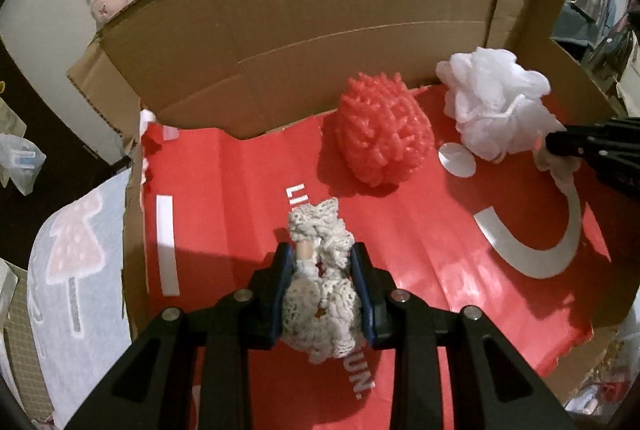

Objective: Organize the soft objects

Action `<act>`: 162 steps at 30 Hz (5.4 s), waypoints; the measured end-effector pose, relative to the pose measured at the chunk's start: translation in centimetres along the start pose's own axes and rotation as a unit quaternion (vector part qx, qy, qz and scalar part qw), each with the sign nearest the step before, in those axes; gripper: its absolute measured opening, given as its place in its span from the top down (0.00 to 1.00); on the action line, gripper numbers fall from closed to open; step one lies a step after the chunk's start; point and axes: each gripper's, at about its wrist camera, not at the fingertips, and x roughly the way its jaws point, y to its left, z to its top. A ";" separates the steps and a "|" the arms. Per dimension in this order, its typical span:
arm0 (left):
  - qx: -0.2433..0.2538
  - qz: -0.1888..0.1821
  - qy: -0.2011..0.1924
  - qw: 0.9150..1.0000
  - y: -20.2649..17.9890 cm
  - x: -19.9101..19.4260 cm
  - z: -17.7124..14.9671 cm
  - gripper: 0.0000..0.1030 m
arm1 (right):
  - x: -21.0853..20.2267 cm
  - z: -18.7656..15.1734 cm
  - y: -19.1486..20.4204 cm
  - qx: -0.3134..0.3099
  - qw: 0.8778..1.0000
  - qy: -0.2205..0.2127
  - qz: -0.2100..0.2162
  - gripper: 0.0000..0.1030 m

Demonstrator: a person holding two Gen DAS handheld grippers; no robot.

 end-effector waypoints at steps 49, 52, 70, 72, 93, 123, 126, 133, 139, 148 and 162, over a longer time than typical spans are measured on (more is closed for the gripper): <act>-0.055 -0.053 -0.235 0.969 -0.2 -16.9 -6.6 0.06 | -18.2 -8.0 5.7 -0.060 0.976 -0.207 -0.009 0.31; -0.066 -0.048 -0.270 0.959 -0.6 -19.2 -8.5 0.01 | -20.6 -10.3 6.5 -0.062 0.968 -0.242 -0.012 0.31; -0.076 -0.034 -0.399 0.913 -6.8 -26.4 -20.8 0.00 | -28.2 -25.9 7.6 -0.015 0.914 -0.405 -0.030 0.13; -0.081 -0.036 -0.399 0.913 -7.1 -26.2 -21.6 0.00 | -28.0 -27.0 7.6 -0.011 0.914 -0.405 -0.031 0.13; -0.085 -0.044 -0.283 0.954 -10.1 -16.7 -28.5 0.00 | -18.1 -34.2 7.8 0.022 0.942 -0.334 -0.025 0.13; -0.065 -0.067 -0.177 0.980 -6.3 -11.6 -28.3 0.58 | -11.8 -31.5 0.4 0.103 0.967 -0.200 0.118 0.56; -0.071 -0.070 -0.180 0.979 -5.8 -12.3 -28.3 0.62 | -13.4 -32.1 1.1 0.092 0.962 -0.236 0.106 0.56; -0.063 -0.062 -0.220 0.971 -5.2 -15.3 -27.9 0.62 | -16.9 -32.1 2.2 0.077 0.949 -0.291 0.096 0.56; -0.068 -0.105 -0.209 0.970 -5.3 -14.9 -27.3 0.61 | -18.0 -31.8 2.9 0.063 0.945 -0.308 0.089 0.56; -0.051 -0.100 -0.172 0.979 -6.5 -12.0 -29.0 0.42 | -14.7 -32.8 3.4 0.066 0.959 -0.261 0.086 0.54; -0.021 -0.069 -0.182 0.981 -6.2 -12.2 -30.4 0.25 | -12.9 -34.1 4.2 0.051 0.967 -0.237 0.083 0.43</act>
